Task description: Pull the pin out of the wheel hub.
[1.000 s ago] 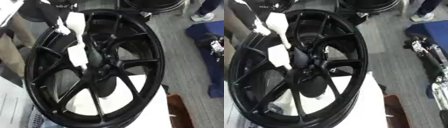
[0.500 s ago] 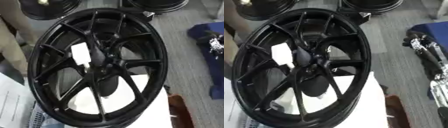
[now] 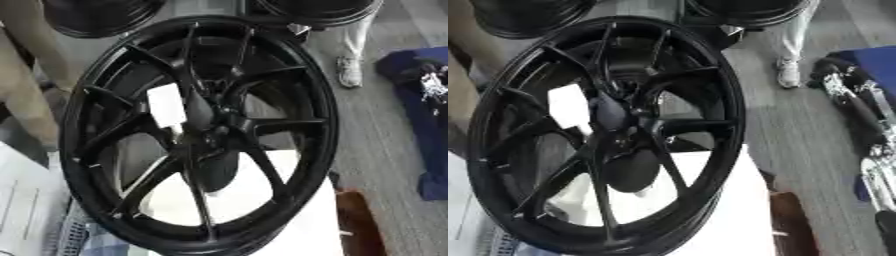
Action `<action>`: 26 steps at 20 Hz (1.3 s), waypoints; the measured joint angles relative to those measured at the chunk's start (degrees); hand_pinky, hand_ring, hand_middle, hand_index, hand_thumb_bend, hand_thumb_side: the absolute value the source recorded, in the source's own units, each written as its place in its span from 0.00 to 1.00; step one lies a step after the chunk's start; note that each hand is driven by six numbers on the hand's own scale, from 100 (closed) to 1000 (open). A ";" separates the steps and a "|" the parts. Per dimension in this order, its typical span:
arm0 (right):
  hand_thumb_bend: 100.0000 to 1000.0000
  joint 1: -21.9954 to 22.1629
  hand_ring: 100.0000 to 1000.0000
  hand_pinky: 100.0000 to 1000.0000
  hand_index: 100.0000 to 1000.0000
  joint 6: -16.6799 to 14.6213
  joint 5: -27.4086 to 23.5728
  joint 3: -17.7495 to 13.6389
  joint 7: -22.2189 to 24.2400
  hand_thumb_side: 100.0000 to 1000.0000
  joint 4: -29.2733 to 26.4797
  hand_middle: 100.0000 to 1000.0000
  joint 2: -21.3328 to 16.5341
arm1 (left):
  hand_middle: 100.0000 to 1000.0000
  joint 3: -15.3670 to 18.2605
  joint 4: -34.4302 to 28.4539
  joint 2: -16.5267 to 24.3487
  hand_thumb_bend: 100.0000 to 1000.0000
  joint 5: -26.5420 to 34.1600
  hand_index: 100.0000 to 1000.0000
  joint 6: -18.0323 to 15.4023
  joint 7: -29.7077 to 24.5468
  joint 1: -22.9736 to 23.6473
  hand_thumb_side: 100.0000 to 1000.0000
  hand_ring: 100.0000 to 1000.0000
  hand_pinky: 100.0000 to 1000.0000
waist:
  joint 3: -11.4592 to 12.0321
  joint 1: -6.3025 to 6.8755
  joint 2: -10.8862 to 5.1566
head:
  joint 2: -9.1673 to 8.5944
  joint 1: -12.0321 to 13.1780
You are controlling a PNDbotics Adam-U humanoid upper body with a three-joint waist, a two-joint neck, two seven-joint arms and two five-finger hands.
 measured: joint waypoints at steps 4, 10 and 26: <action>0.00 -0.20 0.73 0.97 0.81 -0.04 -0.28 -0.31 -0.16 0.50 -0.01 0.65 0.00 | 0.71 2.71 -0.46 0.00 0.54 1.09 0.89 -1.38 1.57 5.70 0.69 0.73 0.81 | -0.01 -0.17 0.00 | -0.16 -0.03; 0.00 -0.36 0.73 0.97 0.81 -0.11 -0.83 -0.46 -0.33 0.49 -0.01 0.65 0.00 | 0.50 6.80 -2.37 -1.71 0.32 9.52 0.74 -1.84 9.11 6.37 0.64 0.55 0.74 | -0.01 -0.22 -0.42 | -0.47 -0.05; 0.00 -2.46 0.73 0.97 0.81 -0.44 -2.51 -0.29 -0.05 0.46 -0.22 0.64 0.00 | 0.43 8.76 -26.14 -21.55 0.31 31.16 0.70 -4.58 39.92 10.34 0.55 0.49 0.72 | -0.89 -1.65 -0.59 | -0.89 0.57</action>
